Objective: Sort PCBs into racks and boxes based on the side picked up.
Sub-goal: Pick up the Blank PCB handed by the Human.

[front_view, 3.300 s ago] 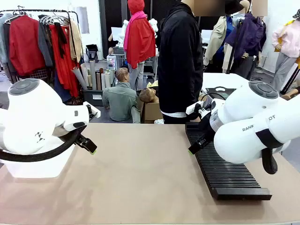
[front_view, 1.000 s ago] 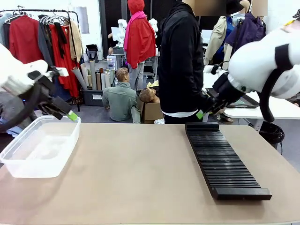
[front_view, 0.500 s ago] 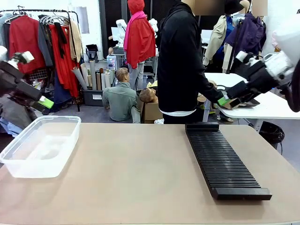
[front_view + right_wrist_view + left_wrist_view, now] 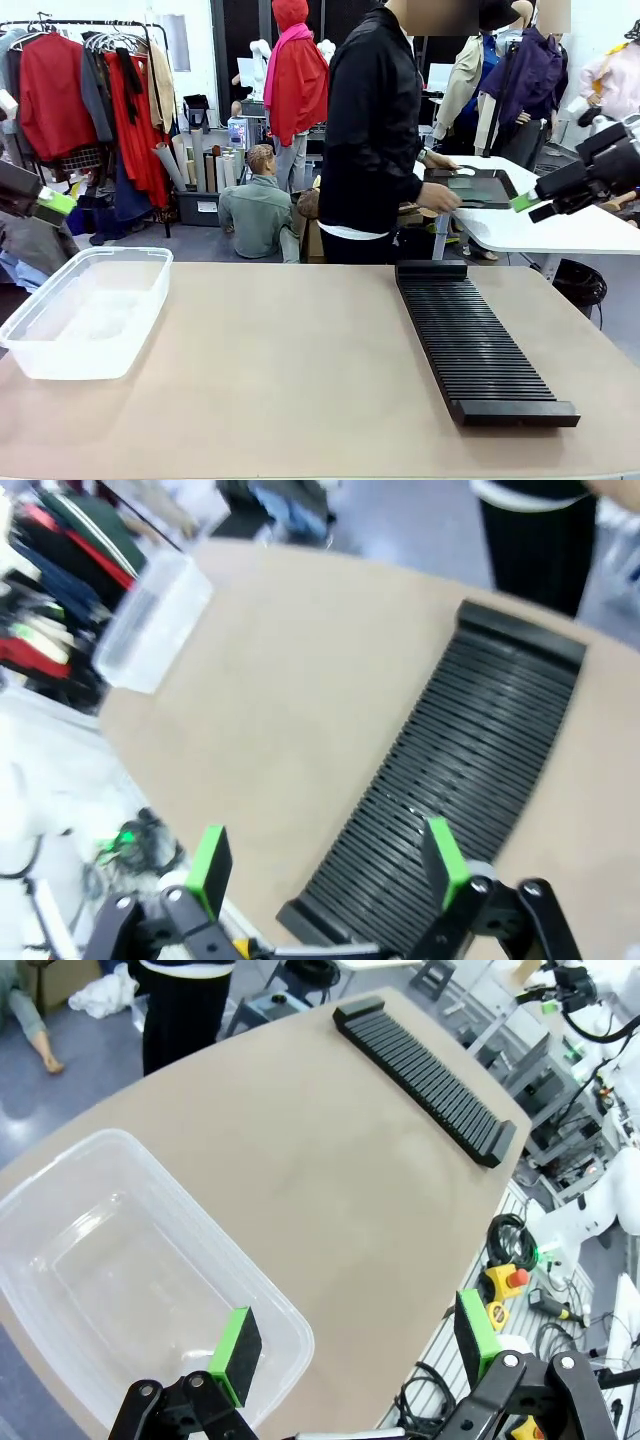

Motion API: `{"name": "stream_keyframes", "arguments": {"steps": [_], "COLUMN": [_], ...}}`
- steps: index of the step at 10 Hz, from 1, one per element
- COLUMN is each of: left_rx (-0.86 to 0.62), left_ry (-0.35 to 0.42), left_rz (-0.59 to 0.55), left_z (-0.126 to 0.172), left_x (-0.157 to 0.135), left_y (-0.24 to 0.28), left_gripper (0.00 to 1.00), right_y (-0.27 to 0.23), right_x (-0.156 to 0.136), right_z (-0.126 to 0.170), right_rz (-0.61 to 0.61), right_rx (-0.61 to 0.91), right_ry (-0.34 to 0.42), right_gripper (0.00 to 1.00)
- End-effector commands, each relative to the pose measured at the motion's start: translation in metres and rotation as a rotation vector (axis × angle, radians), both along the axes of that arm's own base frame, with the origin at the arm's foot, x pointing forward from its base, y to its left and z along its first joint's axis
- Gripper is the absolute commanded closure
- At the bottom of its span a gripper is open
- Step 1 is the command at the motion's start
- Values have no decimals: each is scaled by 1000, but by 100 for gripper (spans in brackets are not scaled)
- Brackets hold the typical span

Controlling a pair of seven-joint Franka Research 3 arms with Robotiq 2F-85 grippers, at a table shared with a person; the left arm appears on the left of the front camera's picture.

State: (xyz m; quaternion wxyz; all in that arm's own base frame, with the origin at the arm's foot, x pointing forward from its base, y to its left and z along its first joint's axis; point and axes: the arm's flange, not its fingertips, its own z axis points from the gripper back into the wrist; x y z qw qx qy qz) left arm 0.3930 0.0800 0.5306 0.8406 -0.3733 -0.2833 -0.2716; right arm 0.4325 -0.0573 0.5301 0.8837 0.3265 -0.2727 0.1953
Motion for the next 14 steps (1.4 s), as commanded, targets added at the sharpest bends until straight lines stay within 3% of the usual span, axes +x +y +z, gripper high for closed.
{"name": "stream_keyframes", "arguments": {"steps": [1,8,14], "left_rx": [-61,-185,-169], "left_ry": [-21,24,53], "left_rz": [-32,-138,-116], "left_z": [0,-5,-8], "left_x": [-1,-2,-5], "left_y": [8,20,19], "left_gripper": [0,0,0], "right_y": [-15,-37,-35], "right_x": [-11,-15,-19], "right_z": [-2,-4,-8], "right_rz": [19,64,62], "right_rx": [94,245,242], "right_ry": [-57,-57,-22], "right_gripper": [0,0,0]}}
